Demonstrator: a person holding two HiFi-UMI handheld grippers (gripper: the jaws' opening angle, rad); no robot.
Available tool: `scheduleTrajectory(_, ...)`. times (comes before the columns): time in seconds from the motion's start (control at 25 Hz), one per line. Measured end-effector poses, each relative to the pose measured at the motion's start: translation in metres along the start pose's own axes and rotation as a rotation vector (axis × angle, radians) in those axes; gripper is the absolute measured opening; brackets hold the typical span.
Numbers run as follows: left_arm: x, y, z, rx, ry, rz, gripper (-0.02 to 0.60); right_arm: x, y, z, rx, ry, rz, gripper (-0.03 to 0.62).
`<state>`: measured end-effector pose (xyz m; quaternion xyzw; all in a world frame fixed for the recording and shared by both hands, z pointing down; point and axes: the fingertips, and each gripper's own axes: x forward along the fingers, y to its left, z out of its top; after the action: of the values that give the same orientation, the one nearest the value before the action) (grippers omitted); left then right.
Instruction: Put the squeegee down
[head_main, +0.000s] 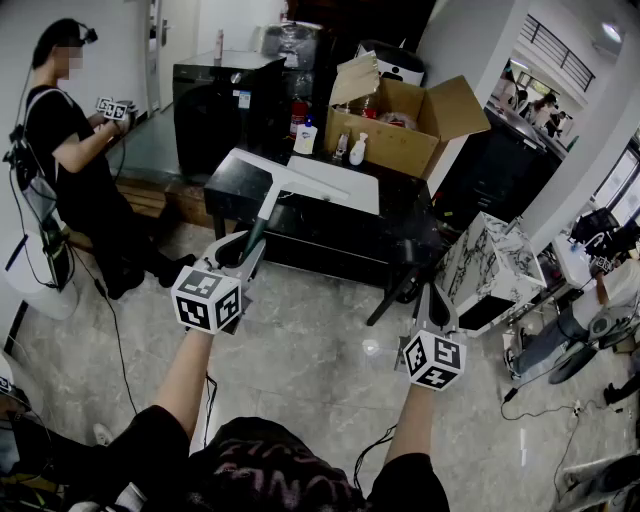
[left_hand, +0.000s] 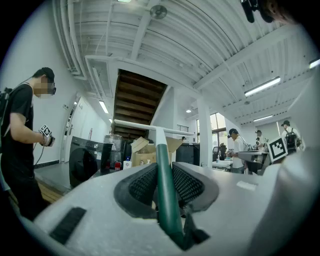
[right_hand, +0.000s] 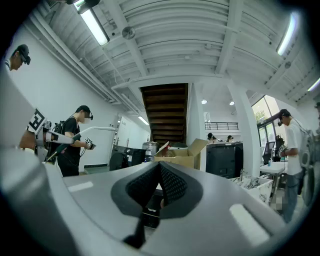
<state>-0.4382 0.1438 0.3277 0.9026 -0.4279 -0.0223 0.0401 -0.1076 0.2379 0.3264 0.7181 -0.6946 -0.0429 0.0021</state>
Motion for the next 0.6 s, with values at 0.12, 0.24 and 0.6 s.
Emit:
scheduleTrajectory(0.12, -0.003, 0.001, -0.001, 0.001, 0.0, -0.001, 0.1, -0.002, 0.005, 0.003, -0.009, -0.016, 0.001, 0.009)
scheduleTrajectory(0.24, -0.005, 0.0, -0.002, 0.0, 0.004, -0.001, 0.1, -0.003, 0.006, 0.005, -0.007, -0.02, 0.001, 0.009)
scheduleTrajectory(0.6, -0.012, 0.0, -0.01, -0.019, 0.018, -0.005, 0.1, -0.007, 0.012, 0.003, 0.017, -0.015, 0.015, 0.011)
